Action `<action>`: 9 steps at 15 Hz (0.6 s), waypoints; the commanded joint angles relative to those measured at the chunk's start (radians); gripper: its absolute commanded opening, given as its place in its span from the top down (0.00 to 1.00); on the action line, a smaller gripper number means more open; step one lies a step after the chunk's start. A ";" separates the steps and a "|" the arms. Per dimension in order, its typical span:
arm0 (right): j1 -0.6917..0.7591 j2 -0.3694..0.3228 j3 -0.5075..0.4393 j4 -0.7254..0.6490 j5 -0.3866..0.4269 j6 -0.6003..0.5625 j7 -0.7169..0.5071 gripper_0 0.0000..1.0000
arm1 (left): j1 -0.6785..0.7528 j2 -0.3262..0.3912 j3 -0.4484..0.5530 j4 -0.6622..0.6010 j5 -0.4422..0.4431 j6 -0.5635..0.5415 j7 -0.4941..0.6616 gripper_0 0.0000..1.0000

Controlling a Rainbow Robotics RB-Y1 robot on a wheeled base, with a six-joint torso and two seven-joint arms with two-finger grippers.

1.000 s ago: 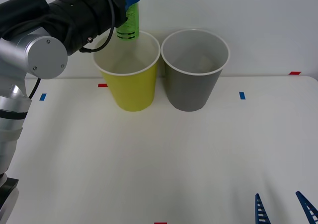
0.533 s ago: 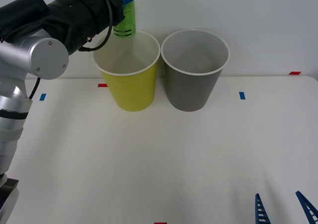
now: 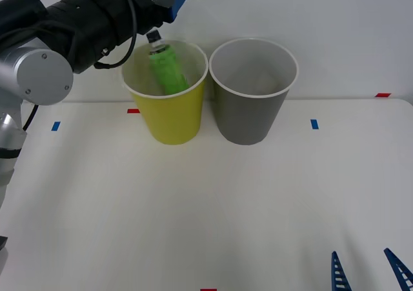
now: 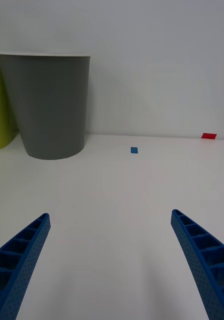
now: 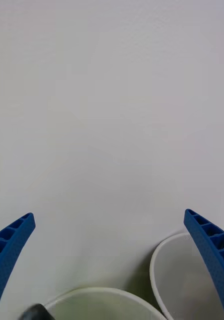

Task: Put cans in the gray bin and PET bottles in the light green bin.

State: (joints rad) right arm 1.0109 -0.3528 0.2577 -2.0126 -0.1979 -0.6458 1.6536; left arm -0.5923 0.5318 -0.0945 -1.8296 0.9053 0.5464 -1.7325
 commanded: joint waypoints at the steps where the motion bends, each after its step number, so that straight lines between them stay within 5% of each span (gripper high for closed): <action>1: 0.000 0.000 0.000 0.000 0.000 0.000 0.000 0.18 | 0.173 0.056 0.055 -0.183 0.040 0.000 0.001 0.00; 9: 0.000 0.000 0.000 0.000 0.000 0.000 0.000 0.18 | 0.578 0.120 0.190 -0.530 0.055 -0.006 0.002 0.00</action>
State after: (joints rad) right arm 1.0109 -0.3528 0.2577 -2.0126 -0.1979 -0.6458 1.6536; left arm -0.0629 0.6497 0.0764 -2.3200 0.9586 0.5416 -1.7317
